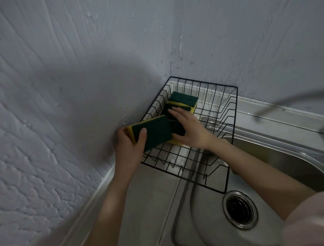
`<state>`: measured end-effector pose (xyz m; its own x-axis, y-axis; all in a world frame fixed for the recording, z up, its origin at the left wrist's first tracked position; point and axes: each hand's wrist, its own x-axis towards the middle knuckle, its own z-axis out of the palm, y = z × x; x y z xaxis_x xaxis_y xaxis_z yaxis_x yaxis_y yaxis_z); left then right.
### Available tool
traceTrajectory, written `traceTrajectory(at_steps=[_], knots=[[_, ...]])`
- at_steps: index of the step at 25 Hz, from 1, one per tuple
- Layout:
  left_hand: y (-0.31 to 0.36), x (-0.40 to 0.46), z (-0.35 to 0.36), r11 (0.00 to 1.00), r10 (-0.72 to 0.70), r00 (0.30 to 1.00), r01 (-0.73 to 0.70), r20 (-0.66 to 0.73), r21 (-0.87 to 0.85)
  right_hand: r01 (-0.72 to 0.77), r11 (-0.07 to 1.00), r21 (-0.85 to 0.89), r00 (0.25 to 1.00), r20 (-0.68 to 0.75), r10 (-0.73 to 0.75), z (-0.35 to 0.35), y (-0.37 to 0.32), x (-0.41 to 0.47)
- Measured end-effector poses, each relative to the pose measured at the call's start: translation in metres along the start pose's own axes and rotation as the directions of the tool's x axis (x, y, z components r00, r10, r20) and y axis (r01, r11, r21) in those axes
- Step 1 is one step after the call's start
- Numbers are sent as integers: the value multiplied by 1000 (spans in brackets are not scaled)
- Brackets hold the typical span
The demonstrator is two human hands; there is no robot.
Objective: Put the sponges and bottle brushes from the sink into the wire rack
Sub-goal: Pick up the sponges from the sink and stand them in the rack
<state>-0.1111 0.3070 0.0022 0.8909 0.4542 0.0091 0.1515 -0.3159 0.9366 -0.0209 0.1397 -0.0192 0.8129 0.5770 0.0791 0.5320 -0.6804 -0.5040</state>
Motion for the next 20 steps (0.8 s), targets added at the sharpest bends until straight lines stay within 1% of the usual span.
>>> traceTrajectory(at_steps=[1, 3, 6, 7, 10, 14, 17, 19, 20], knots=[[1, 2, 0, 1000, -1, 1000, 1, 11, 14, 18, 996, 86, 1000, 17, -20, -5, -4, -9], [0, 8, 2, 998, 2, 998, -6, 65, 68, -8, 981, 195, 996, 84, -8, -12, -12, -26], [-2, 12, 11, 990, -6, 981, -21, 193, 141, -111, 972, 208, 989, 119, 88, -16, -20, -42], [-5, 13, 14, 981, -13, 973, -32, 230, 192, -154, 967, 201, 983, 132, 129, -16, -21, -45], [-12, 21, 21, 910, -13, 956, -110, 292, 400, -295, 923, 246, 947, 205, 248, -14, -23, -50], [-11, 27, 27, 821, -31, 930, -185, 365, 540, -416, 849, 325, 904, 253, 346, -13, -23, -46], [-7, 27, 30, 735, -27, 935, -221, 353, 642, -465, 821, 330, 881, 270, 390, -7, -24, -41], [-4, 25, 29, 707, 4, 942, -241, 336, 665, -484, 817, 315, 870, 274, 410, -4, -25, -39], [-3, 24, 28, 708, 23, 940, -255, 340, 658, -491, 811, 320, 866, 282, 413, -3, -26, -38]])
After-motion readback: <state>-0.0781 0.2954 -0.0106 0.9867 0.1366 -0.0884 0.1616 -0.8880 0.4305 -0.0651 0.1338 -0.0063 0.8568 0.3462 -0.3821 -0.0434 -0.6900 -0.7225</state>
